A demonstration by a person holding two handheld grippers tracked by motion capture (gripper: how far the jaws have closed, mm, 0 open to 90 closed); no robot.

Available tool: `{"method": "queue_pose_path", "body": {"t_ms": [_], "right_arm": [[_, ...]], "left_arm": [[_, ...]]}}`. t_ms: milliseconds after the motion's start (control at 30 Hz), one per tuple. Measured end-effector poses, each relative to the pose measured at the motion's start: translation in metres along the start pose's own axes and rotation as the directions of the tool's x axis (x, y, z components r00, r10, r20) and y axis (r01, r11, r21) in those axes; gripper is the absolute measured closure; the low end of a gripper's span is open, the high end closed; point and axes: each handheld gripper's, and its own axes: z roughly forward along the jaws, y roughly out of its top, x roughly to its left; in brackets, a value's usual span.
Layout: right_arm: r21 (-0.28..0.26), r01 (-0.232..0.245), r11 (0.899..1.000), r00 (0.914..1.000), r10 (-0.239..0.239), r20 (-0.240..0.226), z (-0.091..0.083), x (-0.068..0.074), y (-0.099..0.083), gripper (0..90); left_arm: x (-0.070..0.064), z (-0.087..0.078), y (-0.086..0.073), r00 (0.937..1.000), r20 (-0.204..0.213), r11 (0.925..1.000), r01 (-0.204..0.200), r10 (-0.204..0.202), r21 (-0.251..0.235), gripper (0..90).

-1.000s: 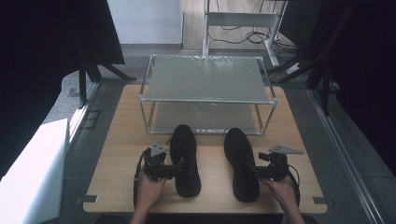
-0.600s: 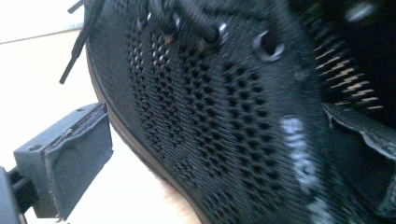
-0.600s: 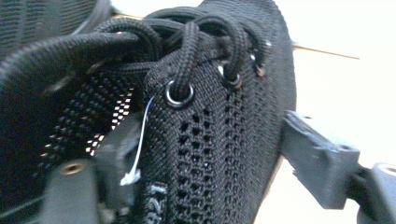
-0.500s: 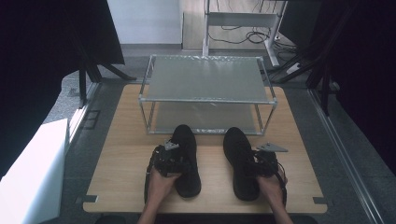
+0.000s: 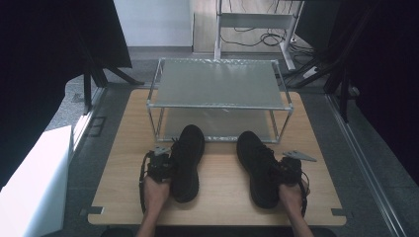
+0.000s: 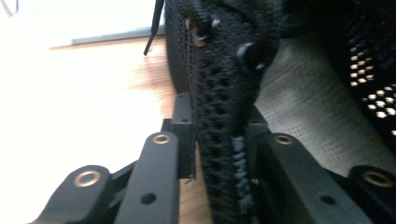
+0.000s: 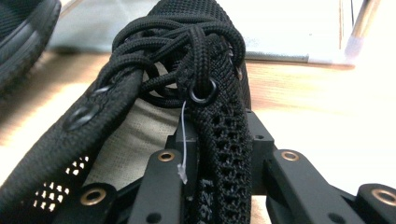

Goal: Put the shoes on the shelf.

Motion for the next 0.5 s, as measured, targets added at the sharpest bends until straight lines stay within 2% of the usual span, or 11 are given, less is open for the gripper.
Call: {"method": "queue_pose_path", "body": {"t_ms": [100, 200, 233, 333, 367, 400, 467, 500], "right_arm": [[-0.012, -0.087, 0.996, 0.9954, 0.086, -0.042, -0.002, -0.008, -0.001, 73.9], [-0.02, -0.184, 0.983, 0.9793, 0.182, -0.089, -0.003, -0.018, -0.002, 74.4], [-0.022, -0.211, 0.977, 0.9721, 0.207, -0.109, -0.002, -0.021, -0.003, 74.4], [-0.015, -0.292, 0.956, 0.9437, 0.285, -0.168, -0.001, -0.028, -0.006, 74.5], [-0.012, -0.31, 0.951, 0.9361, 0.303, -0.179, -0.001, -0.029, -0.006, 74.5], [-0.008, -0.314, 0.949, 0.9329, 0.307, -0.187, -0.001, -0.03, -0.006, 74.5], [-0.003, -0.314, 0.95, 0.9315, 0.307, -0.195, -0.002, -0.03, -0.005, 74.5], [-0.005, -0.317, 0.948, 0.9294, 0.31, -0.201, -0.002, -0.029, -0.005, 74.6]], "left_arm": [[0.012, -0.001, -0.004, 0.9972, 0.057, 0.9985, 0.05, -0.049, -0.02, 77.0], [0.016, -0.001, -0.005, 0.9941, 0.083, 0.9968, 0.073, -0.07, -0.032, 77.9], [0.018, -0.001, -0.005, 0.9924, 0.094, 0.996, 0.083, -0.079, -0.034, 78.2], [0.024, -0.001, -0.007, 0.9839, 0.133, 0.9913, 0.125, -0.119, -0.04, 79.1], [0.026, 0.0, -0.008, 0.9791, 0.153, 0.989, 0.142, -0.135, -0.04, 79.3], [0.028, 0.0, -0.008, 0.9744, 0.169, 0.9869, 0.157, -0.148, -0.039, 79.5], [0.03, 0.0, -0.009, 0.9657, 0.199, 0.9834, 0.177, -0.167, -0.038, 79.8], [0.03, -0.001, -0.009, 0.9651, 0.202, 0.9832, 0.178, -0.166, -0.042, 80.0]]}}
